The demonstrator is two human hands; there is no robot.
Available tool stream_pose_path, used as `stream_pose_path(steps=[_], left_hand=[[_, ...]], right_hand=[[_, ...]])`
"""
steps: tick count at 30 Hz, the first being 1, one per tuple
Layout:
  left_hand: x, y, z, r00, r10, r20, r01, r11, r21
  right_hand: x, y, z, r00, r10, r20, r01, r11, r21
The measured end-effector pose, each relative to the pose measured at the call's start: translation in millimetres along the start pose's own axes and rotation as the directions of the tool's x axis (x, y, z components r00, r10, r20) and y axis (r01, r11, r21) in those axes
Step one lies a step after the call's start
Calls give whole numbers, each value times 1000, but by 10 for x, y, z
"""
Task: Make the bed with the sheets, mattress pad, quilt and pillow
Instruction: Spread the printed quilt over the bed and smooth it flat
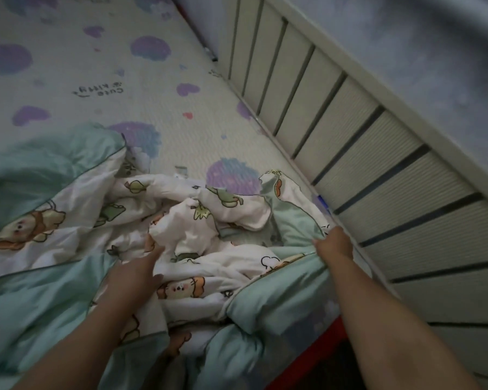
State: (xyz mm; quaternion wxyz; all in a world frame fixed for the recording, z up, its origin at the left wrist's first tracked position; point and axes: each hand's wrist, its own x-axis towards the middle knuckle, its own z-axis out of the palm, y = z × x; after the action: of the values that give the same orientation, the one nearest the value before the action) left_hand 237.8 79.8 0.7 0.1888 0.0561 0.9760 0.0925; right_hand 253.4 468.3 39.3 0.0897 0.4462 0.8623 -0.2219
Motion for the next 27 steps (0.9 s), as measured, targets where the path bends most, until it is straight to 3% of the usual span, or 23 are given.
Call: stream_pose_path(steps=[4, 7, 12, 16, 22, 27], left_hand=[[-89, -5, 63, 999, 35, 11, -36, 998, 46], [-199, -57, 119, 998, 53, 26, -55, 997, 59], [-493, -202, 261, 994, 47, 96, -52, 998, 48], [-778, -329, 360, 991, 74, 111, -76, 997, 21], [-1191, -426, 170, 995, 103, 5, -103, 993, 51], [-1533, -617, -124, 996, 74, -47, -81, 982, -170]], right_hand=[[-185, 331, -84, 994, 97, -44, -100, 993, -66], [-354, 564, -109, 992, 127, 3, -124, 975, -187], [-649, 890, -75, 980, 194, 54, -175, 953, -246], [-852, 1000, 35, 990, 137, 24, -129, 971, -202], [-1256, 1013, 96, 998, -28, 63, 42, 974, -224], [-1619, 753, 2, 986, -163, 39, 165, 906, -389]])
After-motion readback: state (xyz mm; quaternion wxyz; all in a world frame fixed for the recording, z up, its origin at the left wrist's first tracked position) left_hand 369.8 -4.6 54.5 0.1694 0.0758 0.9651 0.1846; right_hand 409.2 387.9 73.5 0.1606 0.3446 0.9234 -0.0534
